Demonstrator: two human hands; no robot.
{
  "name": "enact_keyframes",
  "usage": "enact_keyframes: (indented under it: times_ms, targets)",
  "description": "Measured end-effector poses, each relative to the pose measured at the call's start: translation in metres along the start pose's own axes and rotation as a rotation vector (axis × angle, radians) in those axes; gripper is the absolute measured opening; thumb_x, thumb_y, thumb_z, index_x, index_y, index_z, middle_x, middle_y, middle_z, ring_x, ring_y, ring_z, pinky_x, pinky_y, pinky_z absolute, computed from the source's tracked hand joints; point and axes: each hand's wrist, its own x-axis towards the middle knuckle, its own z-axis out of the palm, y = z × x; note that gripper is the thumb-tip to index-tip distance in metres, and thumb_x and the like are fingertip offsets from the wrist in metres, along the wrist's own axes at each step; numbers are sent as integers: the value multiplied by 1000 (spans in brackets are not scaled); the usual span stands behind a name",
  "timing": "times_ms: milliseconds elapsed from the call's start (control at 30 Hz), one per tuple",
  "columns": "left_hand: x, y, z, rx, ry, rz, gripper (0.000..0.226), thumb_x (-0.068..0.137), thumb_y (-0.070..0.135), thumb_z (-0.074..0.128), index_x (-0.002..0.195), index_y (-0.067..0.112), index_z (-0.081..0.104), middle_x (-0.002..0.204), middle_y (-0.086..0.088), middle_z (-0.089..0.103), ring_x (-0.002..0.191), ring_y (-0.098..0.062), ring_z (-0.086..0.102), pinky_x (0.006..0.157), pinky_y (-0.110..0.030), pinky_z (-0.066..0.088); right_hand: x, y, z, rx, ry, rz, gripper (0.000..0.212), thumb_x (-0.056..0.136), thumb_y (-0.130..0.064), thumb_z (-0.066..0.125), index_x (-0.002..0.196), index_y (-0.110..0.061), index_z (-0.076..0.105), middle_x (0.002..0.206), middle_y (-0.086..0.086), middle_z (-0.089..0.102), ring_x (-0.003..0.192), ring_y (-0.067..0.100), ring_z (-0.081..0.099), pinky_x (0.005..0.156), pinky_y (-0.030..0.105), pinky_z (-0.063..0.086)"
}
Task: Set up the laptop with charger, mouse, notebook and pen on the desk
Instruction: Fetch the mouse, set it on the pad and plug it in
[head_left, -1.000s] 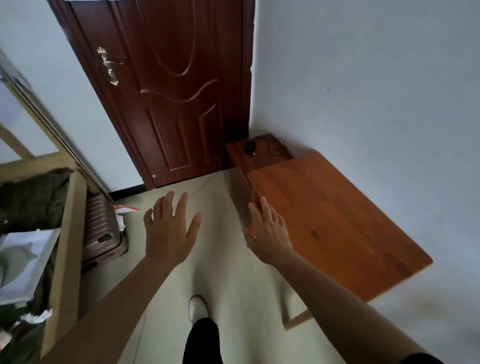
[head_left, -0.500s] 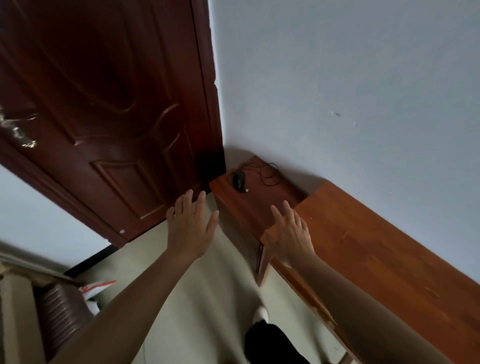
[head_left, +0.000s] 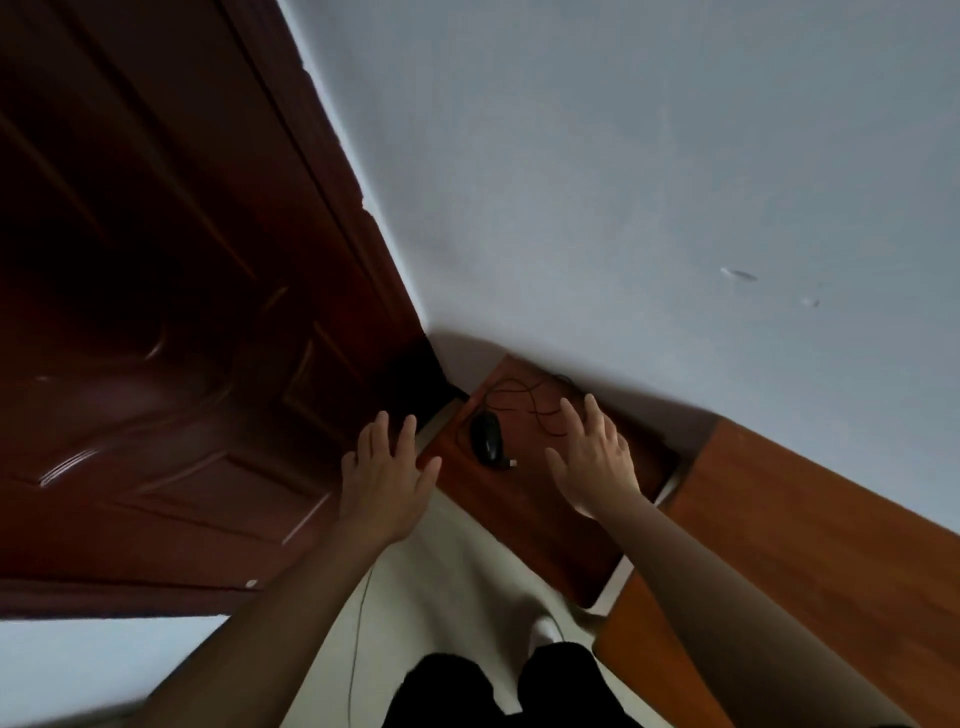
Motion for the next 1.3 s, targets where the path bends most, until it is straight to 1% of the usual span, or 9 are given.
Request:
enact_keyframes:
  times_ms: [333,467,667,767,833,900,1033,1167,1300]
  targets:
    - [186,-25,80,-150,-271,76,67,102,55,33,157,18,22,163,-16,18,148,-33,22,114,-49,32,112,-3,68,109,-78,260,87,91,-56,54,159,-32,5,167,14,0,152,35,14,117,52,26]
    - [243,-32,127,-417,-443,-18,63,103,51,35,156,18,27,160,-16,24,143,-33,32,114,-48,33,146,-11,110,136,-140,324,102,82,-64,62,158,-40,-1,167,11,-4,152,34,9,117,55,26]
    - [306,-70,184,-503,-584,-56,64,103,52,33,156,16,26,159,-13,31,145,-30,33,114,-46,31,200,-52,192,238,-216,486,124,62,-82,68,153,-51,-10,165,5,-24,152,36,-15,120,58,7]
    - [325,-77,197,-541,-624,-27,65,104,52,34,156,14,27,160,-11,31,146,-28,33,117,-43,30,204,-69,227,141,-280,472,127,60,-84,66,154,-47,-12,161,6,-34,149,38,-26,118,60,-2]
    - [336,-76,207,-554,-649,-9,64,104,50,34,154,9,31,156,-15,37,143,-31,37,114,-42,32,197,-73,245,83,-248,444,117,71,-75,66,155,-44,-9,164,8,-26,151,40,-19,119,63,1]
    - [345,-71,217,-586,-681,-9,63,104,48,34,148,3,38,149,-21,45,137,-35,43,107,-40,36,187,-73,253,79,-178,439,104,78,-65,67,157,-41,4,167,10,-2,152,41,-2,120,62,9]
    - [352,-41,230,-617,-755,-18,63,103,54,33,151,13,36,152,-10,45,138,-27,43,108,-34,32,167,-64,255,28,-8,386,79,78,-44,74,149,-25,44,146,12,47,133,40,44,99,58,48]
    - [350,-7,237,-661,-795,-59,76,99,64,35,155,13,26,159,-9,35,143,-27,37,106,-32,29,156,-51,248,87,-83,462,84,73,-36,77,148,-24,41,131,9,48,114,32,50,87,49,53]
    - [347,-3,236,-642,-770,-120,70,101,61,32,154,14,33,157,-8,39,142,-28,39,115,-41,31,130,-46,242,266,-69,643,89,66,-45,76,146,-29,41,128,4,44,116,28,47,86,42,52]
